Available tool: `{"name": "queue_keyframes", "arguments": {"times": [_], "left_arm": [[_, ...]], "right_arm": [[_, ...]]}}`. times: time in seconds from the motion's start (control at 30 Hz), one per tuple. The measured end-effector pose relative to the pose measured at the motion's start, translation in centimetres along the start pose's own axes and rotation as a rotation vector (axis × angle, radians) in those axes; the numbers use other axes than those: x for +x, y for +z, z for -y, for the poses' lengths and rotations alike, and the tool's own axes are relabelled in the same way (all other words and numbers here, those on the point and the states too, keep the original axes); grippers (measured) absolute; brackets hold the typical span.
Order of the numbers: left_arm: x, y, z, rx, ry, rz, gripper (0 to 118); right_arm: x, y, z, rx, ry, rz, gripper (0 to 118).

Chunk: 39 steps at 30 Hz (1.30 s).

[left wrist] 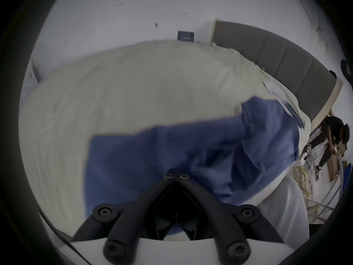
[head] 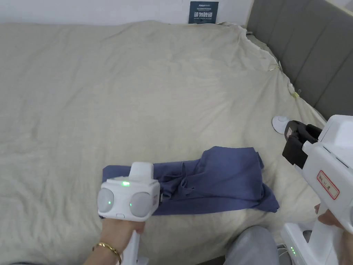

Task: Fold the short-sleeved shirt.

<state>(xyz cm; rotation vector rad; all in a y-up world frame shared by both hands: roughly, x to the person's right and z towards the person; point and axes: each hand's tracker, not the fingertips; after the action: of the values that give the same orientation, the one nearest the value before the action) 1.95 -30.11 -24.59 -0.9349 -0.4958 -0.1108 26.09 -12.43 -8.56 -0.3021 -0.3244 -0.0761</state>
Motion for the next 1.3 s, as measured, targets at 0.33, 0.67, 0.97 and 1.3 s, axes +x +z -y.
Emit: {"name": "queue_keyframes", "arguments": {"times": [0.33,0.67,0.97,1.3], "left_arm": [[7.5,-0.5,1.2,0.075,-0.274,0.066,0],[8.4,2.9,-2.8,0.167,-0.143,0.264,0],[-4.2,9.2,-9.5,0.241,0.145,0.329,116],[-16.3,5.9,-5.9,-0.07,0.367,0.468,118]], "right_arm": [[0.9,0.8,1.0,-0.035,-0.004,0.041,0],[0.9,1.3,0.0,-0.015,0.003,0.046,0],[-0.1,0.8,-0.8,0.008,0.014,0.013,0],[-1.2,-0.3,-1.3,0.015,0.005,-0.022,0]]}}
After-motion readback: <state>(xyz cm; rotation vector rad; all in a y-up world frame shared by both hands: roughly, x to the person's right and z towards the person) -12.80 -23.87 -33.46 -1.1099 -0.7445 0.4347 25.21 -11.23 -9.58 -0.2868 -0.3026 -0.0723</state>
